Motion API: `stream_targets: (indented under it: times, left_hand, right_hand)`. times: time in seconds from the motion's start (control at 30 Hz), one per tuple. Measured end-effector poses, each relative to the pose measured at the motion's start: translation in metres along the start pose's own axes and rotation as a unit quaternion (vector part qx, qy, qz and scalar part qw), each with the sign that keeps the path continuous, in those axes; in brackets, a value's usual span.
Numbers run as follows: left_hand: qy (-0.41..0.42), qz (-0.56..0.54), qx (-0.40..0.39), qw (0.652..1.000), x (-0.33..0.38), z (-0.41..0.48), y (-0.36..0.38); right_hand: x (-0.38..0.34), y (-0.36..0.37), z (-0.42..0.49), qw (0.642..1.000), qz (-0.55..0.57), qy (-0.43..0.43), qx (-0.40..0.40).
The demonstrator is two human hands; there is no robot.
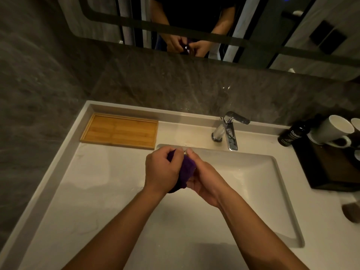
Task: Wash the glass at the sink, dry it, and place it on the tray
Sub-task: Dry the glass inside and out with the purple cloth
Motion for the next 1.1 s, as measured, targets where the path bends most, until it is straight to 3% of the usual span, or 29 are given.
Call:
stream_targets:
  times: [0.1,0.3,0.43,0.57,0.77,0.9,0.97,1.1]
  left_hand:
    - [0.029,0.029,-0.023,0.999,0.009,0.012,0.004]
    - [0.087,-0.087,0.110,0.986,0.018,-0.018,-0.003]
    - [0.012,-0.061,0.031,0.998,0.015,0.001,0.001]
    - [0.047,-0.002,-0.036,0.998,0.018,0.021,0.009]
    - [0.059,-0.094,0.119,0.987,0.019,0.000,0.002]
    - [-0.002,-0.054,0.013,0.998,0.013,0.016,0.009]
    - [0.030,0.014,-0.036,0.999,0.015,0.024,0.014]
    - [0.060,0.002,0.003,0.998,0.024,0.025,0.010]
  right_hand:
    - [-0.003,0.000,0.002,0.999,0.025,-0.018,0.012]
    - [-0.003,0.001,0.001,0.981,0.176,0.082,-0.015]
    - [-0.013,-0.007,0.000,0.996,0.085,0.016,-0.009]
    - [-0.016,-0.007,-0.001,0.999,0.052,-0.006,-0.005]
    - [-0.014,0.001,0.000,0.977,0.195,0.082,-0.034]
    - [-0.018,-0.011,0.008,0.997,0.070,0.013,-0.016]
    - [-0.020,-0.013,0.008,0.999,0.024,-0.025,-0.009]
    - [-0.019,-0.009,0.008,0.997,0.078,0.007,-0.008]
Point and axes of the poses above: each hand's wrist, its own z-axis towards the middle knuckle, its own y-axis out of the palm, x = y × z, the point moved 4 cm from there along z, towards the middle knuckle, and after that the axes turned 12 degrees about x, right-handed, at the moved point
